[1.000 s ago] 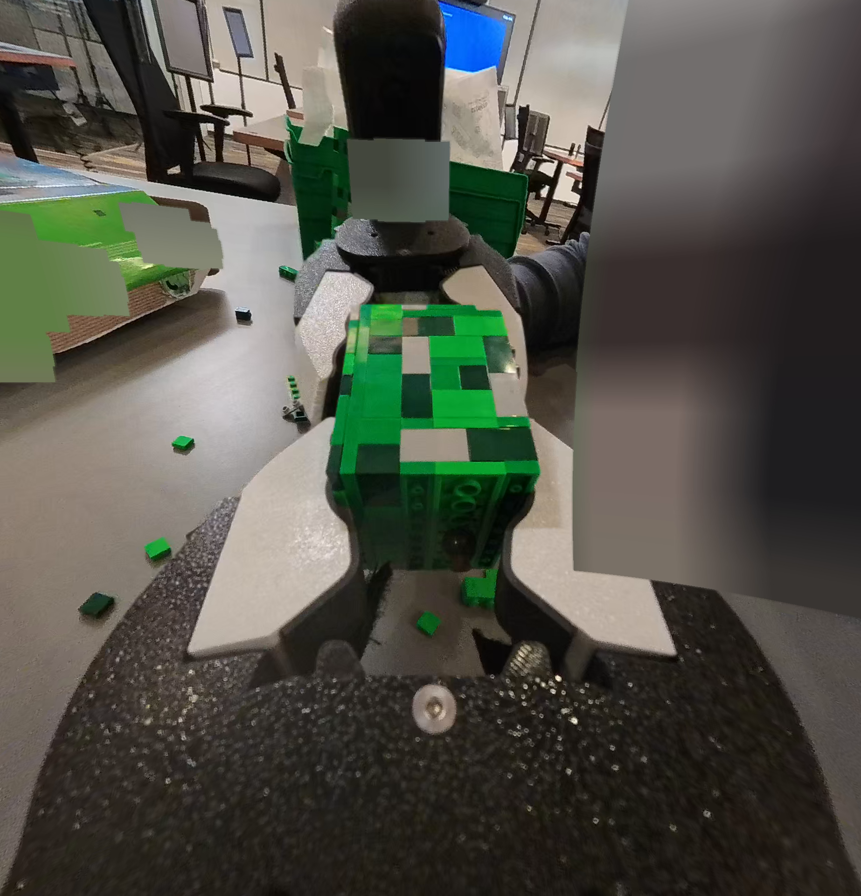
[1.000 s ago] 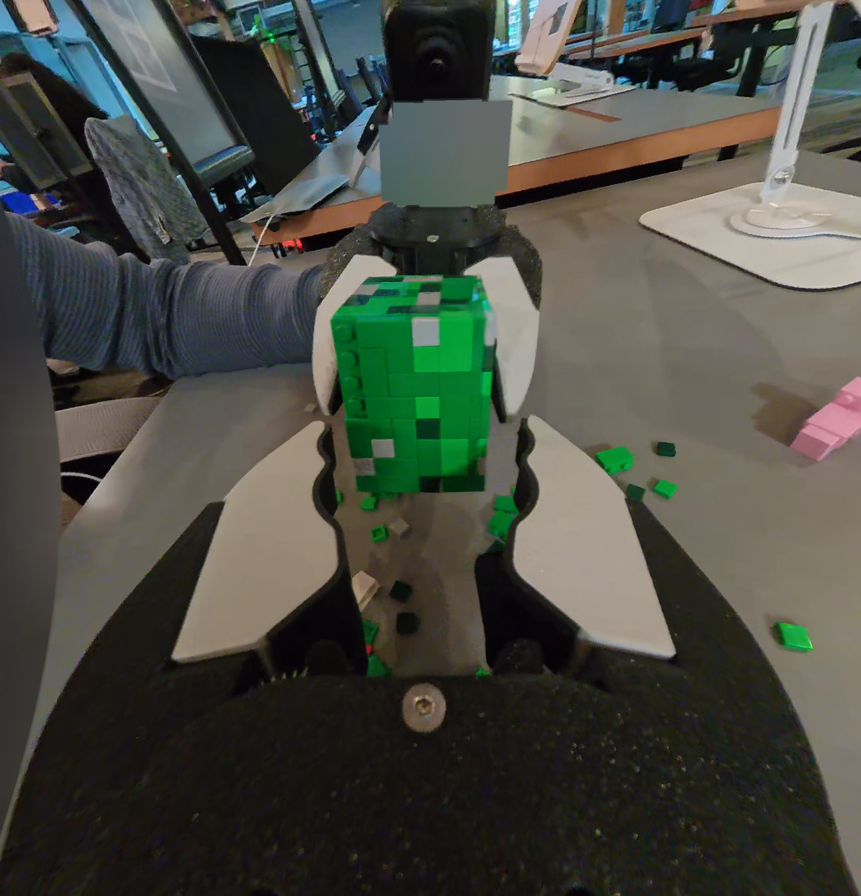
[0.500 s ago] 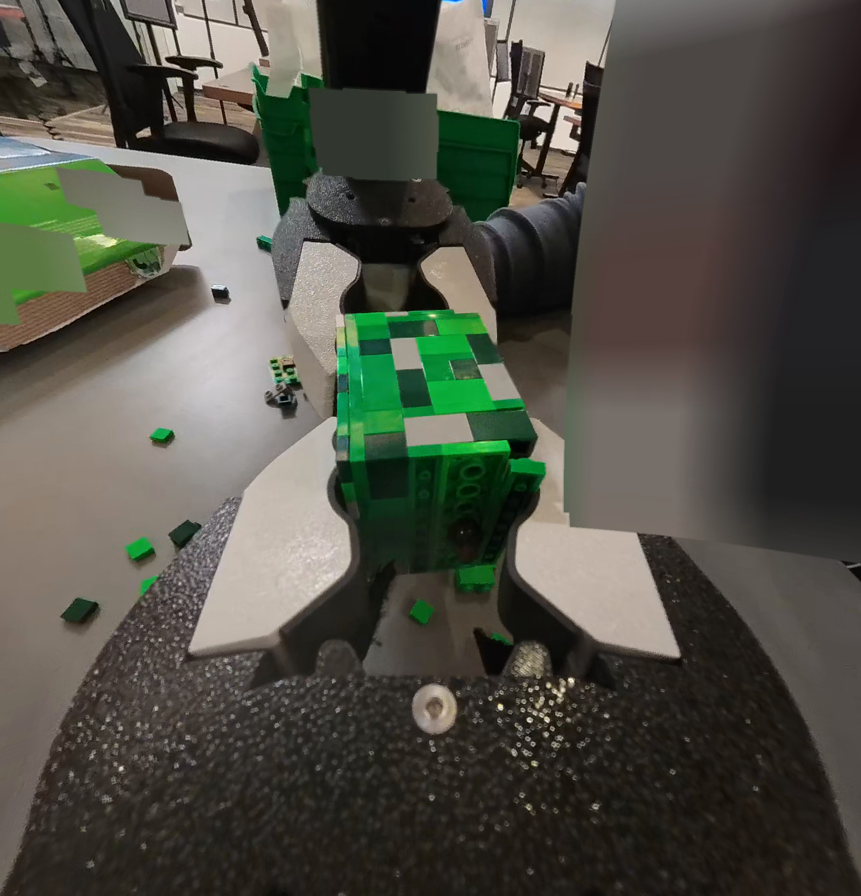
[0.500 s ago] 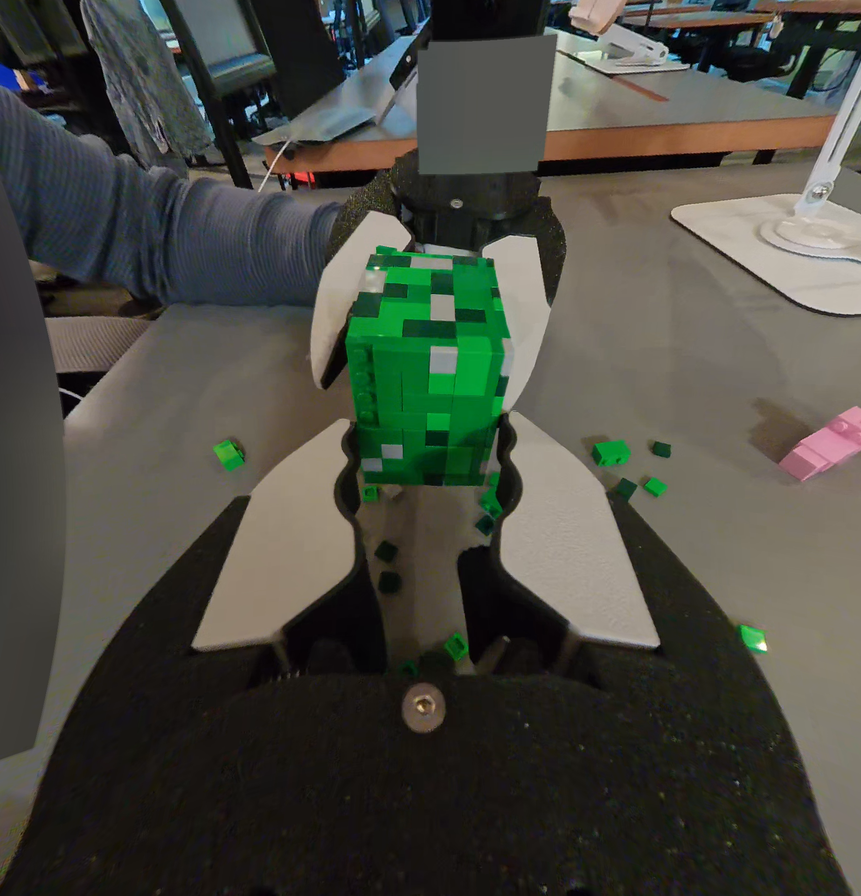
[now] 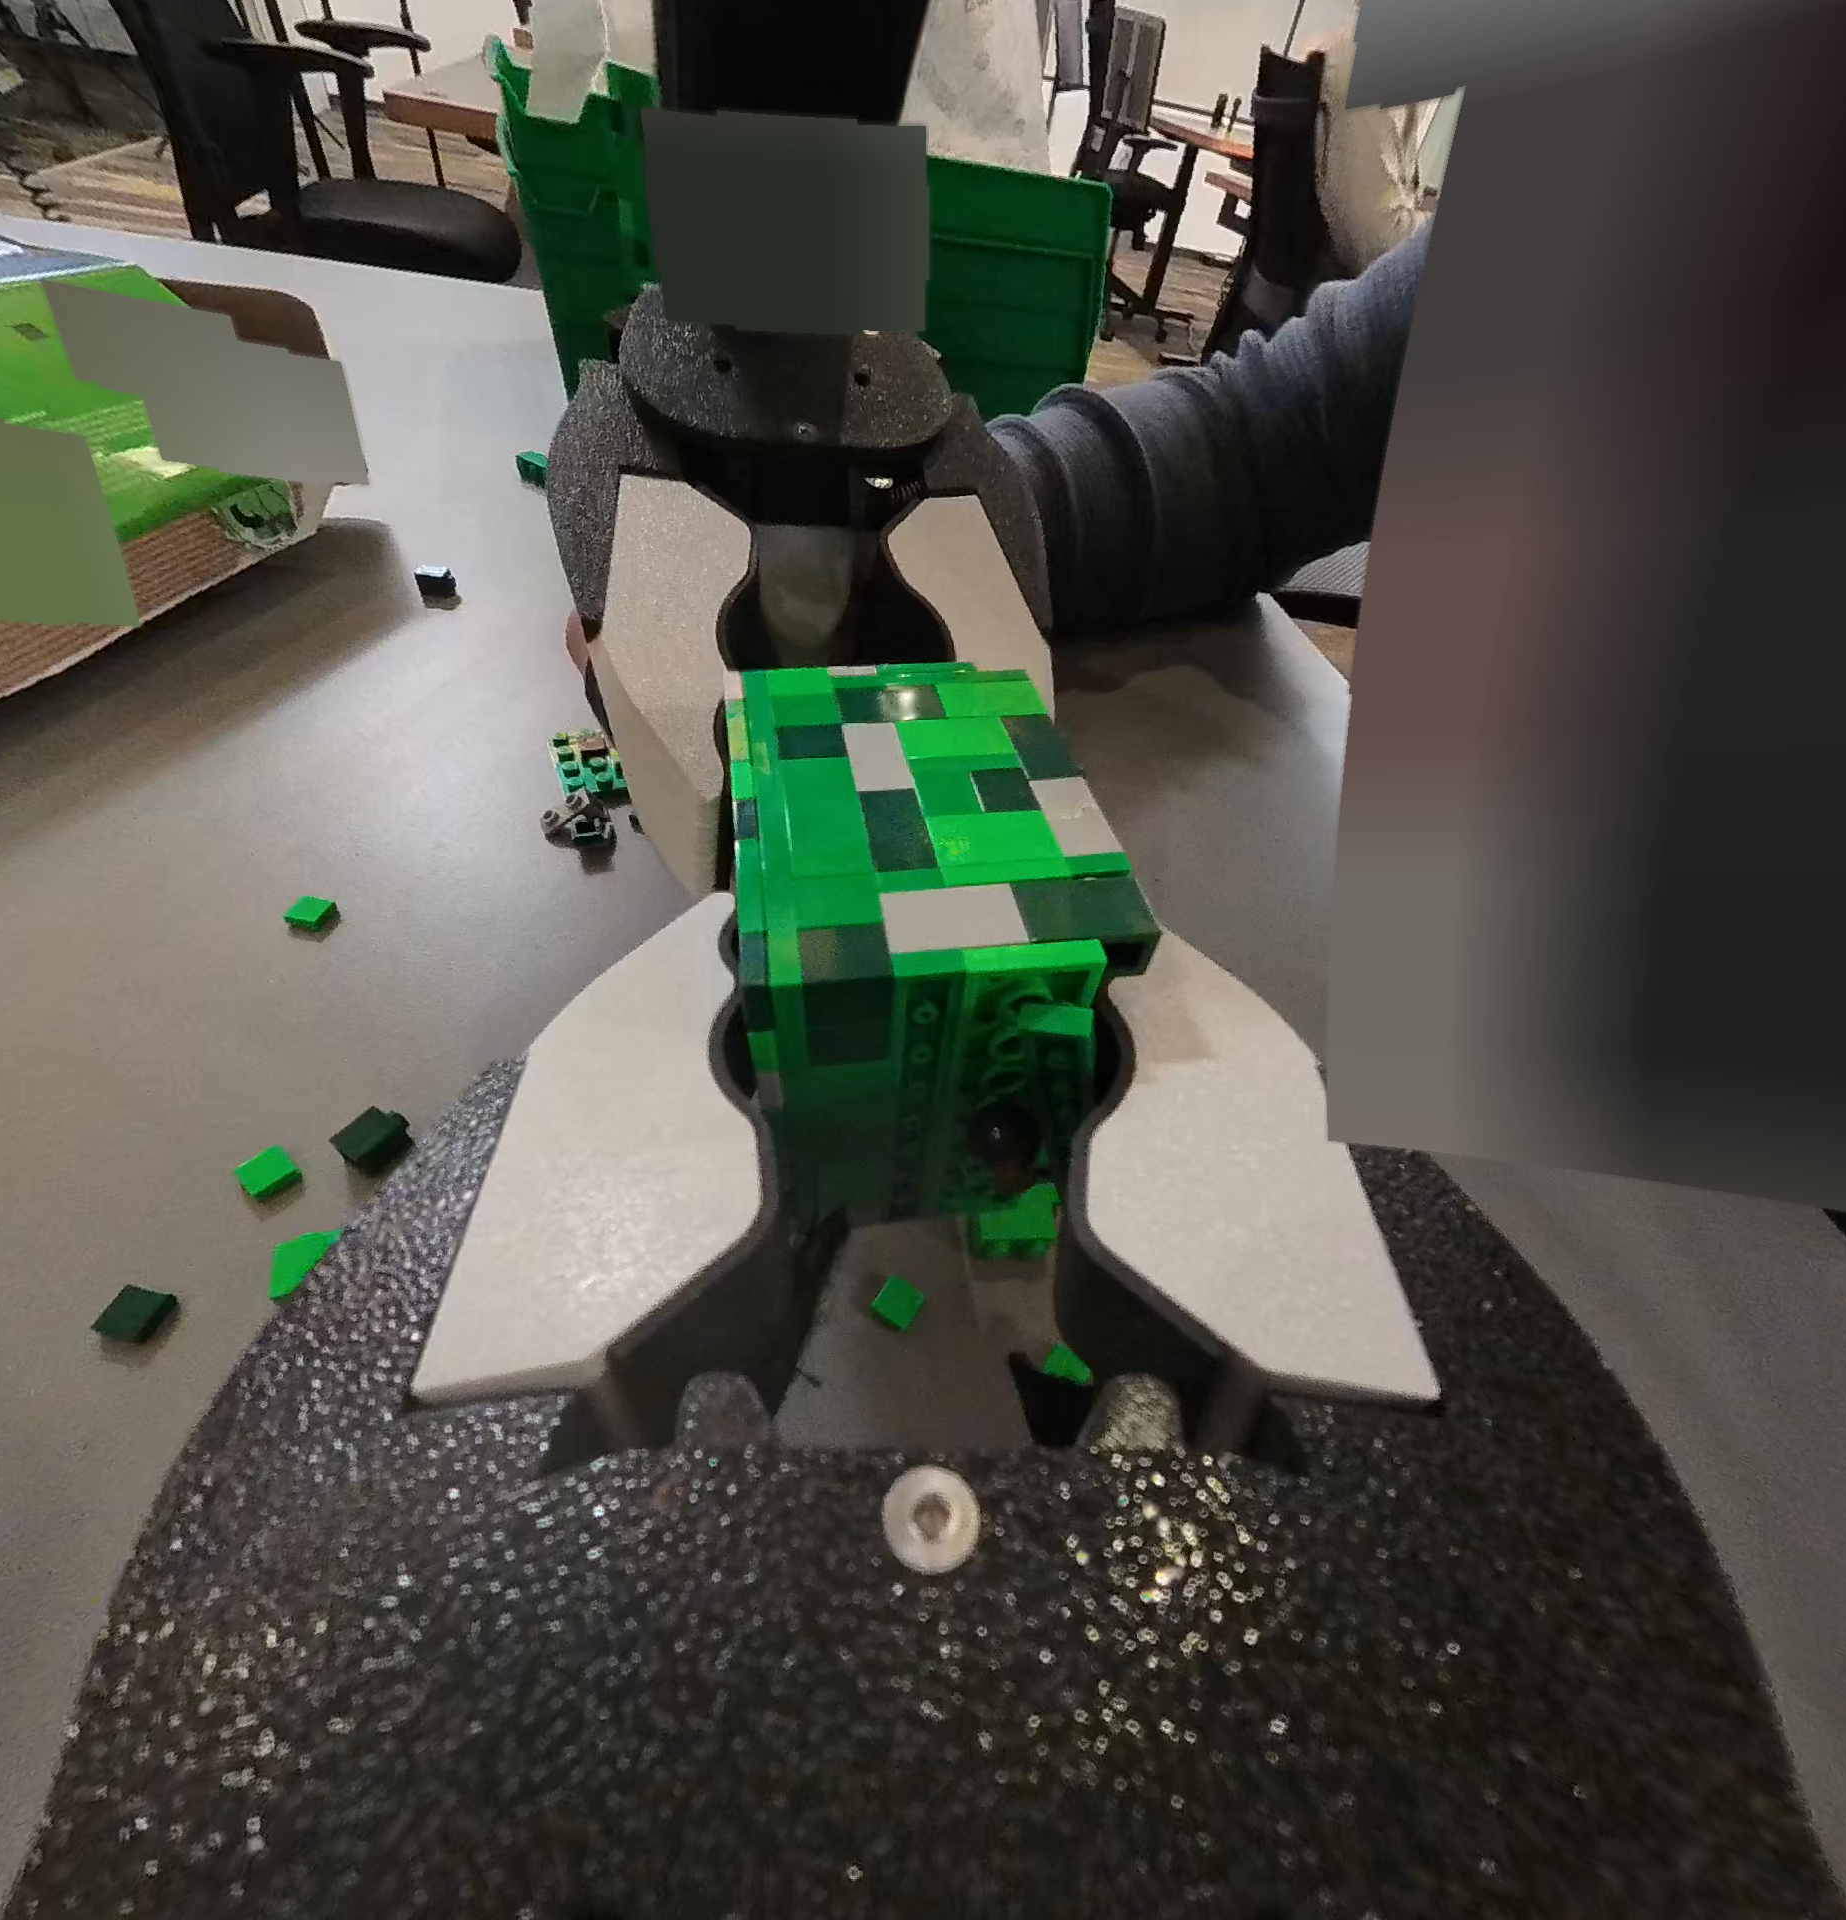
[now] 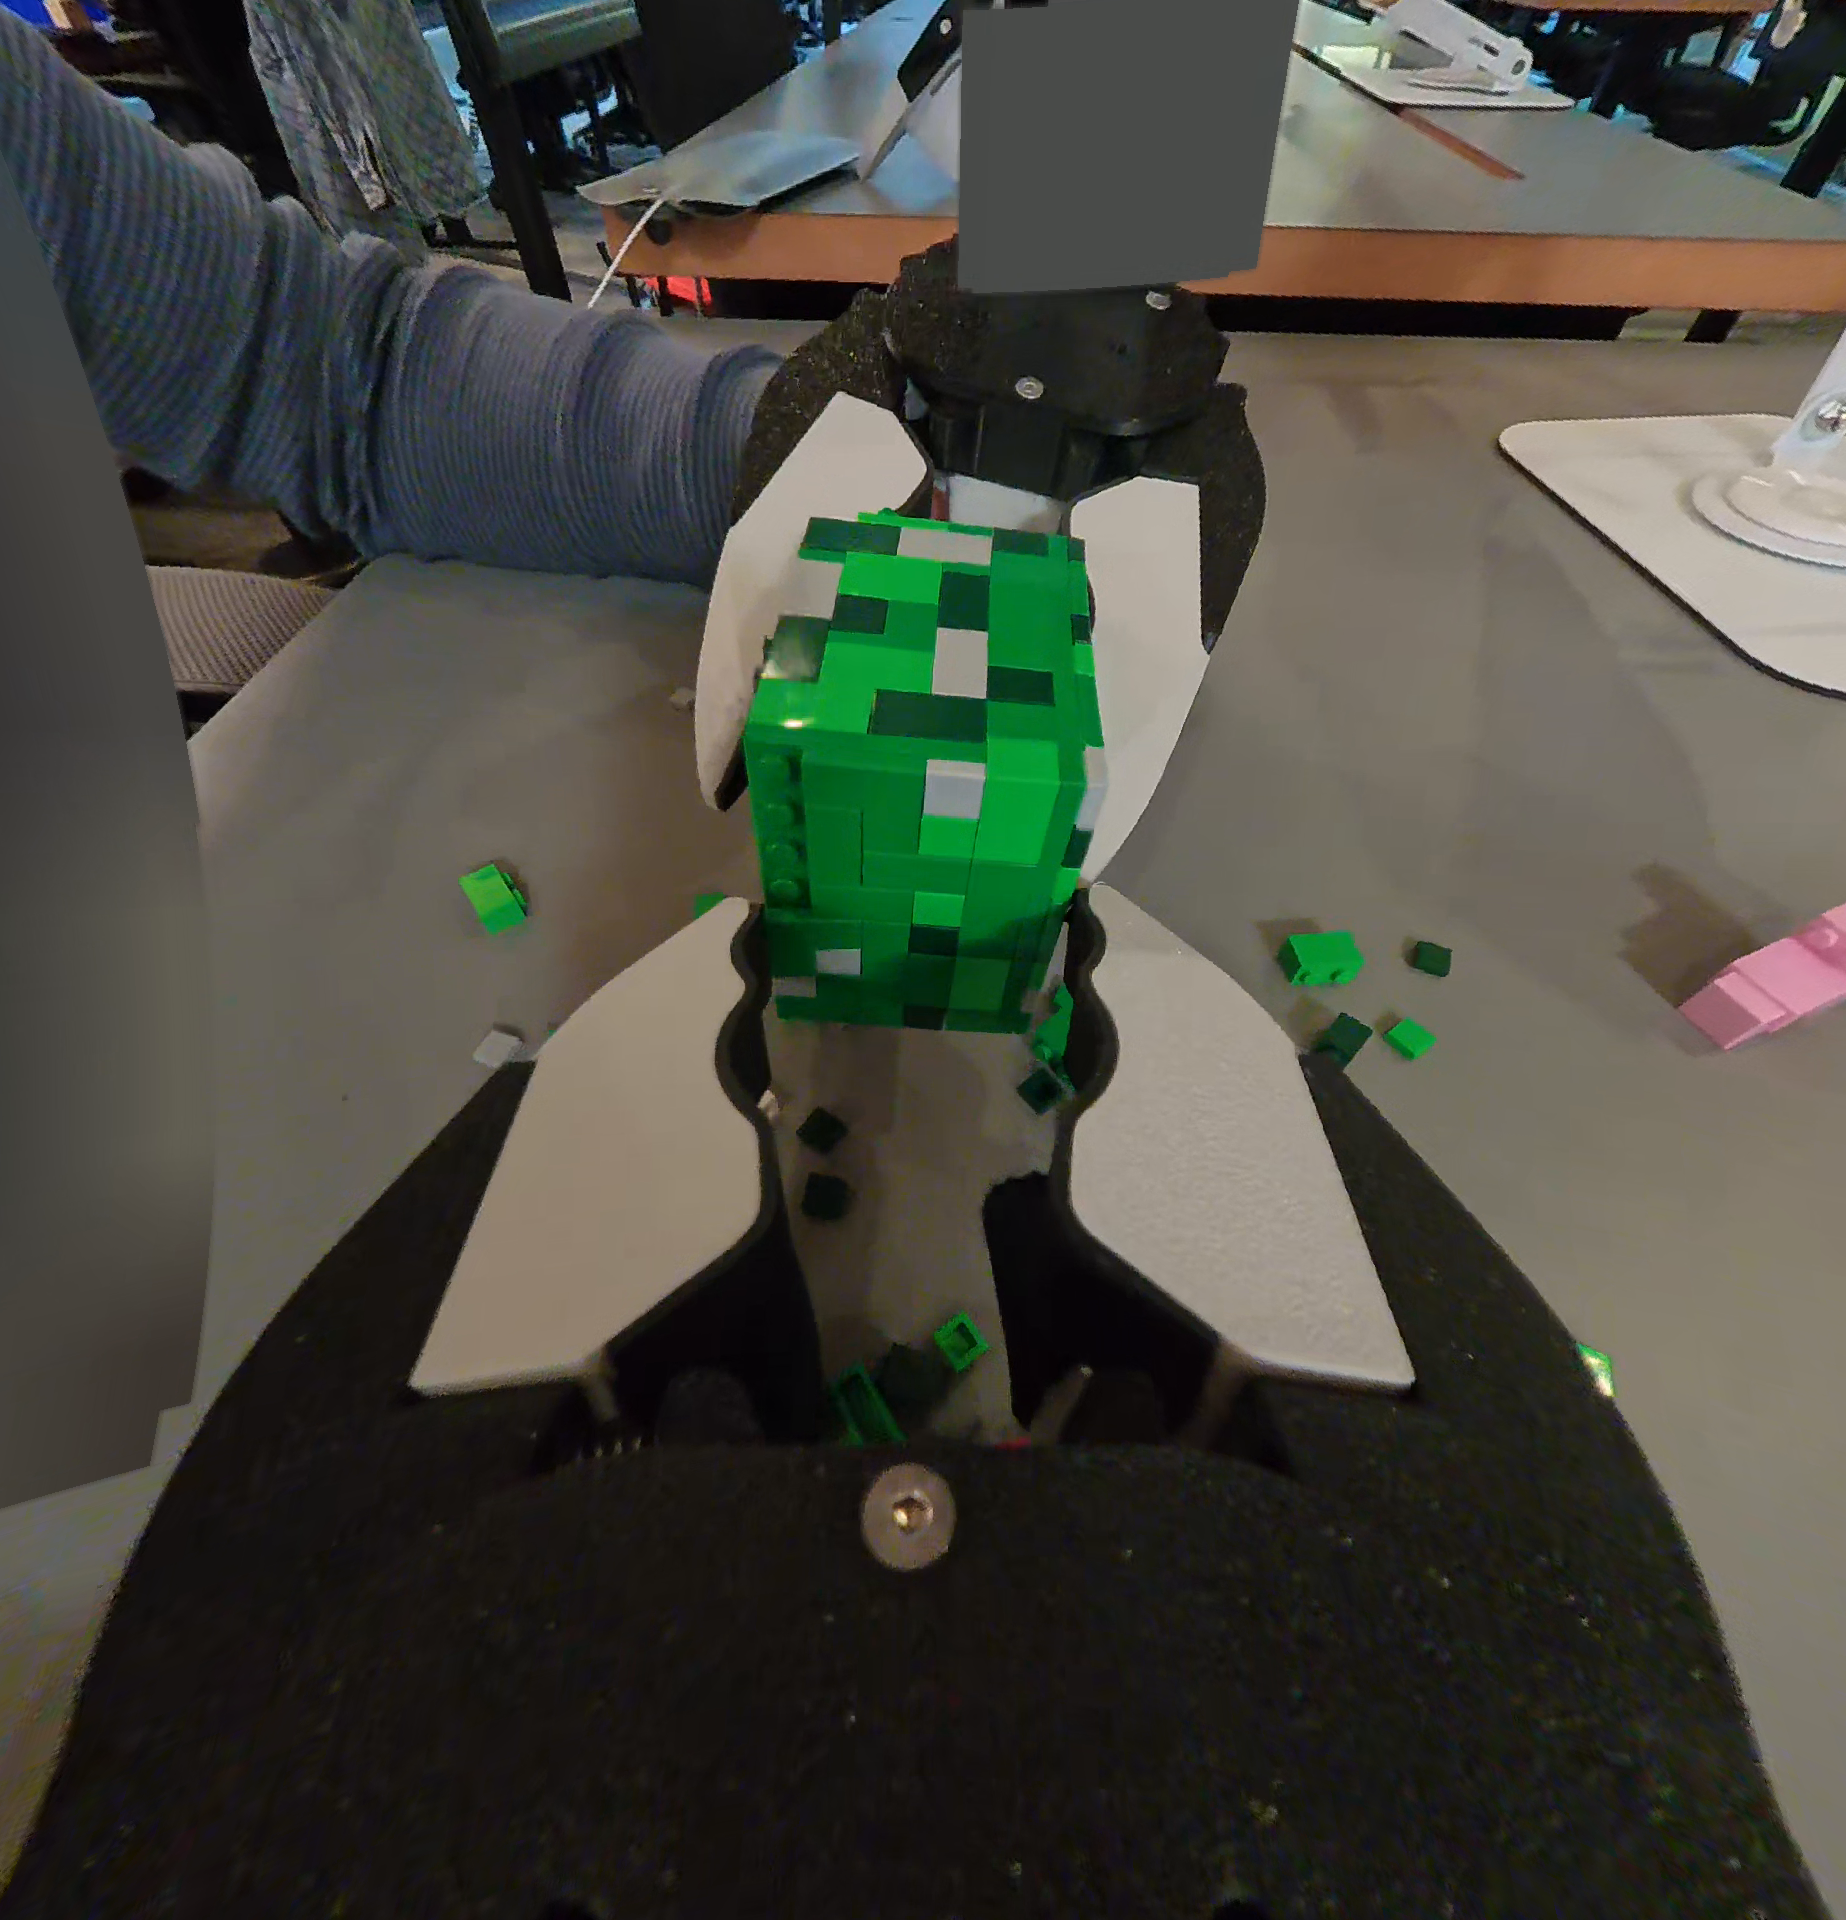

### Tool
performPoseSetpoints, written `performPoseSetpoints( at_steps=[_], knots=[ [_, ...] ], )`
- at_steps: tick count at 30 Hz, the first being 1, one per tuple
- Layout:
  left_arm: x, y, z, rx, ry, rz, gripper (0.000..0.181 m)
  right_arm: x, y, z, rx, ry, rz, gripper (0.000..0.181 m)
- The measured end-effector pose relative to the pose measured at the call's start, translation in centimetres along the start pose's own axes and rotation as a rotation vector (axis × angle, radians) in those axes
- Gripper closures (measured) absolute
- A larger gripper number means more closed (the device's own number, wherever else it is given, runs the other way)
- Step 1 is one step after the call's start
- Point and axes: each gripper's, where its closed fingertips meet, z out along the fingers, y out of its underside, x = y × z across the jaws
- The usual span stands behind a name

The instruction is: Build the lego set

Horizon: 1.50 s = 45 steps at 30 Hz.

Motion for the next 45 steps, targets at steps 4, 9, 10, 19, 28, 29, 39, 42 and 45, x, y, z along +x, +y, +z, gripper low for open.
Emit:
performPoseSetpoints(
  at_steps=[4, 9, 10, 19, 28, 29, 39, 42, 45],
  knots=[
    [-0.3, -0.3, -0.1, 0.022, -0.01, -0.033, 0.12, 0.2, -0.4, 0.3, 0.024, 0.02, 0.046, 0.12],
    [-0.3, 0.6, 0.4, -0.049, -0.031, -0.039, 0.121, 0.5, 0.2, 0.8, -0.019, 0.072, 0.027, 0.118],
    [-0.4, 1.0, 0.4, -0.072, -0.041, -0.049, 0.12, 0.5, 0.3, 0.7, -0.029, 0.072, 0.033, 0.122],
    [-1.2, 3.4, -0.2, -0.237, -0.094, -0.125, 0.108, 1.2, 1.1, -0.3, -0.075, 0.103, 0.058, 0.125],
    [-2.0, 1.5, -1.0, -0.085, -0.12, -0.15, 0.131, 1.9, -0.3, -1.1, 0.059, 0.085, 0.212, 0.125],
    [-2.1, 1.5, -1.0, -0.081, -0.124, -0.153, 0.131, 1.9, -0.3, -1.1, 0.062, 0.091, 0.222, 0.125],
    [-3.5, 0.3, -1.7, -0.035, -0.291, -0.162, 0.133, 3.9, -0.6, -2.4, 0.122, 0.297, 0.334, 0.13],
    [-3.6, -0.2, -1.7, 0.005, -0.312, -0.18, 0.138, 4.6, -0.2, -2.8, 0.1, 0.396, 0.357, 0.129],
    [-3.6, -1.2, -1.4, 0.056, -0.329, -0.178, 0.137, 4.7, 0.3, -2.5, 0.07, 0.465, 0.387, 0.126]
  ],
)
